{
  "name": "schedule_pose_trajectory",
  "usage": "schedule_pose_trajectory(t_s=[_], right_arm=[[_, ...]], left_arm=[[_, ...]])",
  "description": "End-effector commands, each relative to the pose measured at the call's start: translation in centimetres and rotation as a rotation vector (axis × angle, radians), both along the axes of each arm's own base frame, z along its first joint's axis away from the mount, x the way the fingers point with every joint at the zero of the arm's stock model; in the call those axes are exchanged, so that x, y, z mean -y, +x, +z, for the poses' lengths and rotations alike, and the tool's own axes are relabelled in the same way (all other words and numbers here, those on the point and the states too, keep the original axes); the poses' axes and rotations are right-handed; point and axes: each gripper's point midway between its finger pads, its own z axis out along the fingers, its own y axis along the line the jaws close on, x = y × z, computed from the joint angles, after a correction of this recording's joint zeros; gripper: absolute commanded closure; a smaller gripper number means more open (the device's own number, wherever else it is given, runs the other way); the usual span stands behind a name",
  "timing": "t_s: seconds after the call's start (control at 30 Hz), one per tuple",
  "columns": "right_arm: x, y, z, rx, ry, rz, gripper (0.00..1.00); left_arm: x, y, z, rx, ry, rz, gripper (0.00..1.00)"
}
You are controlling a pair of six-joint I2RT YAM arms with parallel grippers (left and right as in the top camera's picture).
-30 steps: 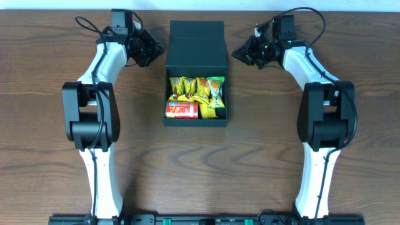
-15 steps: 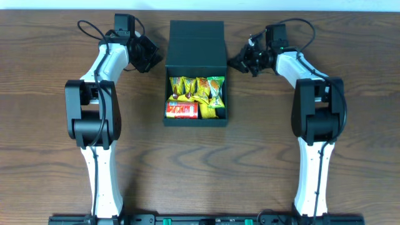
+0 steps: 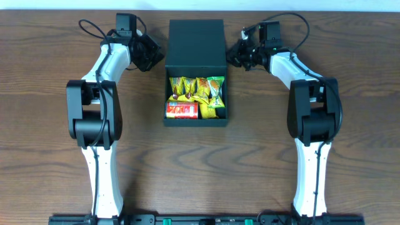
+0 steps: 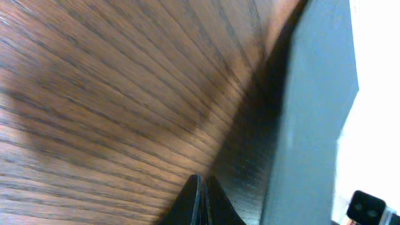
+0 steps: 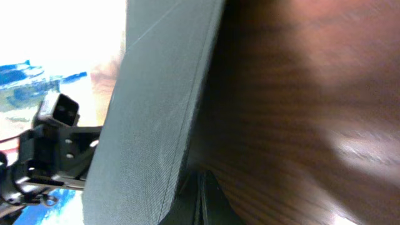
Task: Pack container
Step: 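Push the upright box lid forward with both grippers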
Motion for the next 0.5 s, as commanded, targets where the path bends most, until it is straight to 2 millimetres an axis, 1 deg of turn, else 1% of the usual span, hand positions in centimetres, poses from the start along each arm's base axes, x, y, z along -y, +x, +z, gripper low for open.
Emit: schedule_pose_trajectory(t_s=[0.0, 0.17, 0.33, 0.47], right_arm=[[-1.1, -0.3, 1.1, 0.029, 0.062, 0.054, 0.98], [-1.8, -0.1, 2.5, 0.092, 0.111, 0.097, 0.98], [-1.9, -0.3, 2.8, 0.096, 0.124, 0.110, 0.98], [-2.0, -0.4, 2.9, 0.096, 0.131, 0.117, 0.98]], left_arm=[[0.2, 0.3, -0.2, 0.002, 0.004, 0.001, 0.94], [0.1, 0.2, -0.3, -0.009, 0.000, 0.009, 0.94], [0.0, 0.3, -0.2, -0.019, -0.017, 0.028, 0.94], [-0.1, 0.6, 0.3, -0.001, -0.052, 0.022, 0.94]])
